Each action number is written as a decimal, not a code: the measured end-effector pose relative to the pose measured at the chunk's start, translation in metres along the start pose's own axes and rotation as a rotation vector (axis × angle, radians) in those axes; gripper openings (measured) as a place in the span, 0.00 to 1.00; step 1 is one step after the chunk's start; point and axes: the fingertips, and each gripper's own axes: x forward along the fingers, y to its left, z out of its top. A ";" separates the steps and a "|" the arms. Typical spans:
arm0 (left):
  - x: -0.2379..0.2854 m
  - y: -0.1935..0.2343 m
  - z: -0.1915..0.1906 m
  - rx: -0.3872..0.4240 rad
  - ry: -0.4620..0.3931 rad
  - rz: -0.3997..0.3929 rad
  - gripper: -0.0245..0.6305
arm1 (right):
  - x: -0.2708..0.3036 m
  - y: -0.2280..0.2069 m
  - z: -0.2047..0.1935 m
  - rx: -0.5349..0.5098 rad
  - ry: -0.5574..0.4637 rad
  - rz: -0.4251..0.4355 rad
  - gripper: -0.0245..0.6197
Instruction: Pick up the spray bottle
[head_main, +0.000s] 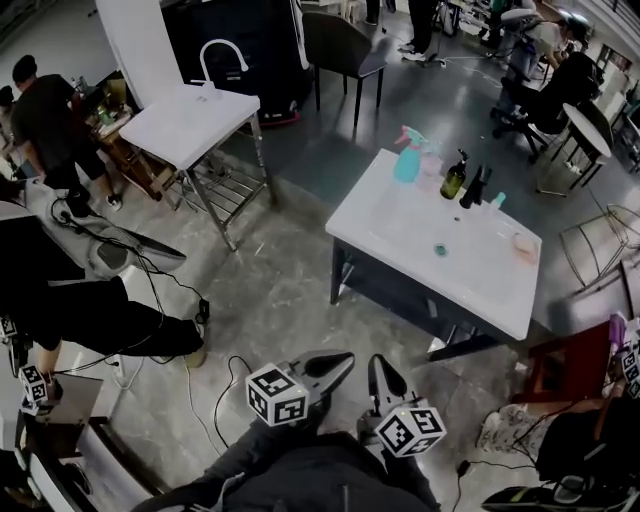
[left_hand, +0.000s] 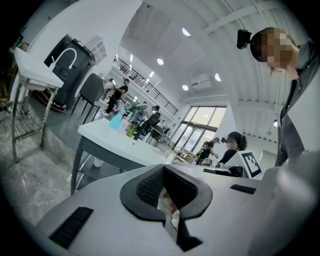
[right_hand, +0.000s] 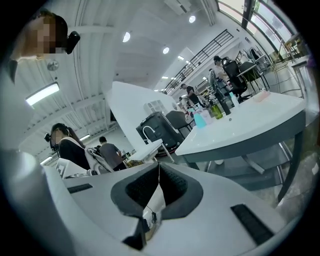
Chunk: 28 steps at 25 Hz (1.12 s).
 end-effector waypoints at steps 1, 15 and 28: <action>0.003 0.006 0.007 0.003 0.000 -0.001 0.05 | 0.009 -0.002 0.006 -0.001 -0.004 -0.005 0.05; 0.035 0.065 0.062 0.046 0.006 -0.077 0.05 | 0.076 -0.015 0.038 -0.022 -0.030 -0.066 0.05; 0.059 0.084 0.075 0.056 0.071 -0.182 0.05 | 0.108 -0.033 0.052 0.003 -0.064 -0.123 0.05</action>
